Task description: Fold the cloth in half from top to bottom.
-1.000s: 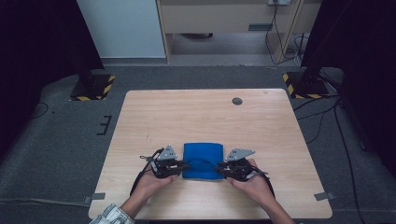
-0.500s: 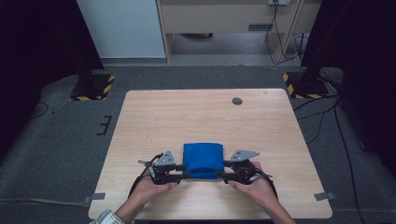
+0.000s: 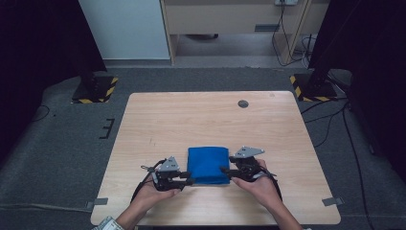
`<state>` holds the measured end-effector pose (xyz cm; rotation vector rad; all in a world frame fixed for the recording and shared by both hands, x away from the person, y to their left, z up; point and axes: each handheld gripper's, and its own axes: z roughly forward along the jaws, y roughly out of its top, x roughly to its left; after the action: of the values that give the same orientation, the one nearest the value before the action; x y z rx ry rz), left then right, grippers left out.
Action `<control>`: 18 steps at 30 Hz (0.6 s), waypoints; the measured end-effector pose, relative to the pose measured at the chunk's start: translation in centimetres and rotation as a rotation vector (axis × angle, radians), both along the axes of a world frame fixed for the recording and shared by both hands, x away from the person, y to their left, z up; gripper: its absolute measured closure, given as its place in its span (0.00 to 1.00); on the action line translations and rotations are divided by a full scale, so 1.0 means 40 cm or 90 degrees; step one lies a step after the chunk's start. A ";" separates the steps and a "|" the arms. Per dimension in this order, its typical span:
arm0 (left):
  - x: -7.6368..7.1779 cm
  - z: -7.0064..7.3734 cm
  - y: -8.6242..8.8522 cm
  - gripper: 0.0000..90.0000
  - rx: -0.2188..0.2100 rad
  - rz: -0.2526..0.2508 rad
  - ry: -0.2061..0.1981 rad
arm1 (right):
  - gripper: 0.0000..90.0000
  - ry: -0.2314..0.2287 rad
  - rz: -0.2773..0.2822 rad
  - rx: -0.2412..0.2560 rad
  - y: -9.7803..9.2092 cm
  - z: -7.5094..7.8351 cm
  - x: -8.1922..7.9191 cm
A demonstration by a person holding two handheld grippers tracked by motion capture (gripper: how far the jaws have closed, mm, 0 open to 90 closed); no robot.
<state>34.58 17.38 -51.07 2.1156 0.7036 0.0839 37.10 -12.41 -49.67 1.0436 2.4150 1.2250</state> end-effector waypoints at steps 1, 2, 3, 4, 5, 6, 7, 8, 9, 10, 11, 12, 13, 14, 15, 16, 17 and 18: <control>0.001 0.001 0.002 0.71 -0.004 0.004 0.001 | 0.47 0.001 -0.002 -0.004 0.004 -0.005 0.003; 0.001 0.002 0.003 0.71 -0.007 0.006 -0.001 | 0.46 0.004 -0.002 -0.009 0.006 -0.010 0.005; 0.001 0.004 0.004 0.70 -0.009 0.008 -0.003 | 0.45 0.006 -0.001 -0.015 0.009 -0.016 0.007; 0.000 0.005 0.004 0.70 -0.012 0.010 -0.005 | 0.45 0.010 0.001 -0.019 0.012 -0.022 0.006; 0.000 0.008 0.005 0.69 -0.019 0.012 -0.009 | 0.44 0.014 0.004 -0.022 0.013 -0.025 0.004; 0.000 0.011 0.006 0.68 -0.023 0.014 -0.012 | 0.44 0.015 0.008 -0.027 0.015 -0.029 0.000; 0.000 0.015 0.008 0.66 -0.029 0.021 -0.016 | 0.44 0.017 0.010 -0.030 0.016 -0.031 -0.004; 0.001 0.020 0.011 0.63 -0.038 0.027 -0.017 | 0.43 0.018 0.014 -0.032 0.016 -0.033 -0.009; 0.002 0.024 0.015 0.59 -0.042 0.033 -0.019 | 0.43 0.020 0.017 -0.035 0.015 -0.035 -0.016; 0.003 0.028 0.019 0.56 -0.042 0.041 -0.024 | 0.42 0.021 0.021 -0.037 0.013 -0.037 -0.021; 0.006 0.033 0.023 0.52 -0.037 0.052 -0.032 | 0.41 0.020 0.022 -0.038 0.012 -0.039 -0.024; 0.010 0.038 0.028 0.47 -0.034 0.062 -0.038 | 0.40 0.020 0.024 -0.041 0.010 -0.039 -0.025; 0.015 0.042 0.033 0.44 -0.032 0.074 -0.040 | 0.38 0.018 0.024 -0.042 0.009 -0.038 -0.025; 0.021 0.045 0.039 0.41 -0.030 0.085 -0.039 | 0.36 0.016 0.022 -0.040 0.008 -0.036 -0.023; 0.027 0.047 0.044 0.38 -0.030 0.094 -0.039 | 0.33 0.012 0.019 -0.037 0.006 -0.033 -0.019; 0.031 0.048 0.048 0.36 -0.029 0.098 -0.038 | 0.31 0.010 0.015 -0.033 0.006 -0.030 -0.015; 0.037 0.048 0.052 0.34 -0.023 0.106 -0.038 | 0.29 0.007 0.013 -0.033 0.005 -0.028 -0.011; 0.041 0.049 0.056 0.32 -0.017 0.112 -0.039 | 0.26 0.004 0.006 -0.029 0.005 -0.024 -0.004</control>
<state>36.22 19.63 -49.12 2.0141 0.8487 0.2332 36.93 -12.23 -50.65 1.0260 2.4438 1.1661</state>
